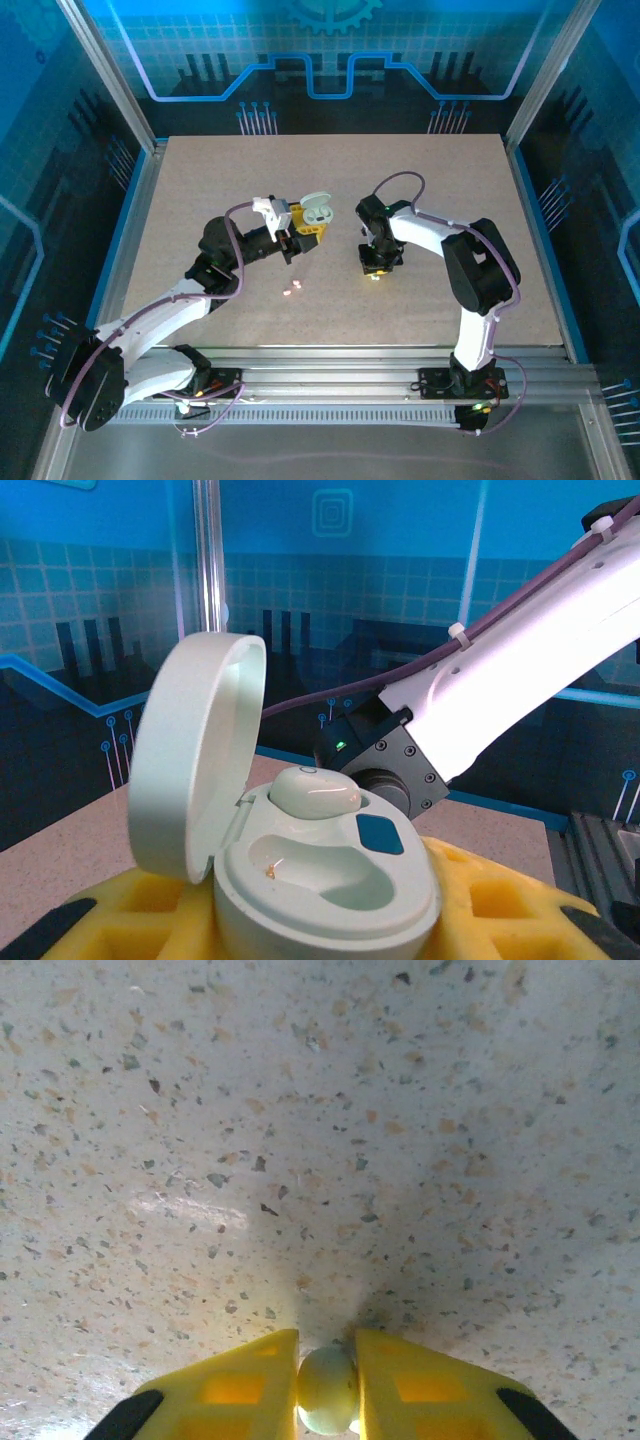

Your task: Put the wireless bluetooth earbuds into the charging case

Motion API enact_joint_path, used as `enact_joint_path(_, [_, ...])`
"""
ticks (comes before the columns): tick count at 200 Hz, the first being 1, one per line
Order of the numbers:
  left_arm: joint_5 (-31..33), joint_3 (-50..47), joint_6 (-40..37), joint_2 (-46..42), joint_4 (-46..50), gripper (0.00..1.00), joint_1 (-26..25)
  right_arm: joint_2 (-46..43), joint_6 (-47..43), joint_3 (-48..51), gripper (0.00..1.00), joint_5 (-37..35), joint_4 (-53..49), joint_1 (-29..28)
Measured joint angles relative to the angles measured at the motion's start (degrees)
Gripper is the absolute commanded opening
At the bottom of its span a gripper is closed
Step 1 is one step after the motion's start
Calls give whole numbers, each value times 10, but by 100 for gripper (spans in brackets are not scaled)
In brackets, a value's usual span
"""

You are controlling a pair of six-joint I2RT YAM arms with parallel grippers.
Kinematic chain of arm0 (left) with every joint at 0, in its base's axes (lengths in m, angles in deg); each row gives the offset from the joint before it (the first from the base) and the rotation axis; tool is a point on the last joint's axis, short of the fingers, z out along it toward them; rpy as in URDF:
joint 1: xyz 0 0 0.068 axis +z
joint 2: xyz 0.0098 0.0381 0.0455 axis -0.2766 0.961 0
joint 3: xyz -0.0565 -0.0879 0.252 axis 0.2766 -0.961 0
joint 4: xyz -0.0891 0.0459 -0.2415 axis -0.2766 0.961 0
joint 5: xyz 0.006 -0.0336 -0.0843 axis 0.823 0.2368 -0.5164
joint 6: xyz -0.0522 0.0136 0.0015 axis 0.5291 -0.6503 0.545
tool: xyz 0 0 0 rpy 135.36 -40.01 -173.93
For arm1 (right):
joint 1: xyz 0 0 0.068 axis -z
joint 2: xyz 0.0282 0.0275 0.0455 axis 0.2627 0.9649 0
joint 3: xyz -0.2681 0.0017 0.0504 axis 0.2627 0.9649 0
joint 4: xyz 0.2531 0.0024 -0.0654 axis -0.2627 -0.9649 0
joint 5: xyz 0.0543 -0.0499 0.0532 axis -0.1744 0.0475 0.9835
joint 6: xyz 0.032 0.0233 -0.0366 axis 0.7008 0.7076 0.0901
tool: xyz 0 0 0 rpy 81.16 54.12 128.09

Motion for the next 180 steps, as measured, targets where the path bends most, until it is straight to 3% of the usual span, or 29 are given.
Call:
enact_joint_path(83, [0,0,0,0,0,26,0,0,-9,-2,21,0,-8,0])
enact_joint_path(139, [0,0,0,0,0,26,0,13,-17,-11,29,3,-9,0])
enact_joint_path(180, [0,0,0,0,0,26,0,14,-26,-14,27,2,-23,0])
